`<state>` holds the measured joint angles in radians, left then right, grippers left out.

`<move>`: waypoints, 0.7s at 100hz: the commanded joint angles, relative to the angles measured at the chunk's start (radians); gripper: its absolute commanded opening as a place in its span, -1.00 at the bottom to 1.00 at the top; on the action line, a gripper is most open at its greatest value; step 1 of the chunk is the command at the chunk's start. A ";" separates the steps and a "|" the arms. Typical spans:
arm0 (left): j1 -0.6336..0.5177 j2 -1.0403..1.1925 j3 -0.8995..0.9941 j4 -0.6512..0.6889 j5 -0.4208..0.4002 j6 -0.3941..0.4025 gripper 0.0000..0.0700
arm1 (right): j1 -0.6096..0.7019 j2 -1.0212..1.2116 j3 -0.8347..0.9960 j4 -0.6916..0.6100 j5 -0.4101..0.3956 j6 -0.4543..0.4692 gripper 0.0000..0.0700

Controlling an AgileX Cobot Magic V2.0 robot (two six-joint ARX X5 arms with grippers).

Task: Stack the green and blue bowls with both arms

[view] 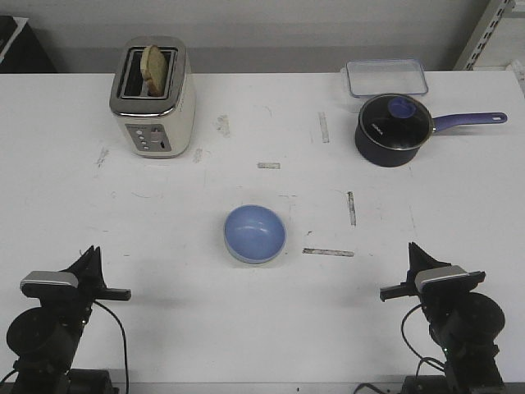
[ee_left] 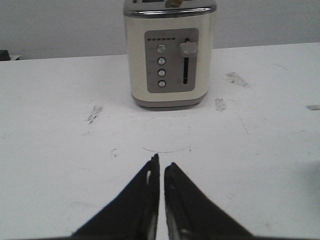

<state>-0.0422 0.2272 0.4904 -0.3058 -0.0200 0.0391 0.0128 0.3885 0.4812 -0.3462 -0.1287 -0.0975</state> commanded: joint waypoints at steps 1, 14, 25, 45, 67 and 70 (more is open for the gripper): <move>-0.008 -0.030 -0.021 0.016 0.001 -0.002 -0.99 | 0.002 0.005 0.002 0.014 -0.001 -0.001 -1.00; -0.007 -0.099 -0.138 0.106 -0.015 -0.003 -0.99 | 0.002 0.005 0.002 0.014 -0.002 -0.001 -1.00; 0.008 -0.157 -0.270 0.222 -0.018 -0.006 -0.99 | 0.002 0.005 0.002 0.014 -0.001 -0.001 -1.00; 0.055 -0.224 -0.451 0.397 -0.018 -0.006 -0.99 | 0.002 0.005 0.002 0.014 -0.002 -0.001 -1.00; 0.074 -0.224 -0.478 0.437 -0.014 -0.006 -0.99 | 0.002 0.005 0.002 0.014 -0.002 -0.001 -1.00; 0.074 -0.224 -0.478 0.436 -0.009 -0.006 -0.99 | 0.002 0.005 0.002 0.014 -0.002 -0.001 -1.00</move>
<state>0.0307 0.0048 0.0338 0.1184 -0.0311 0.0357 0.0128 0.3885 0.4812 -0.3458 -0.1291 -0.0975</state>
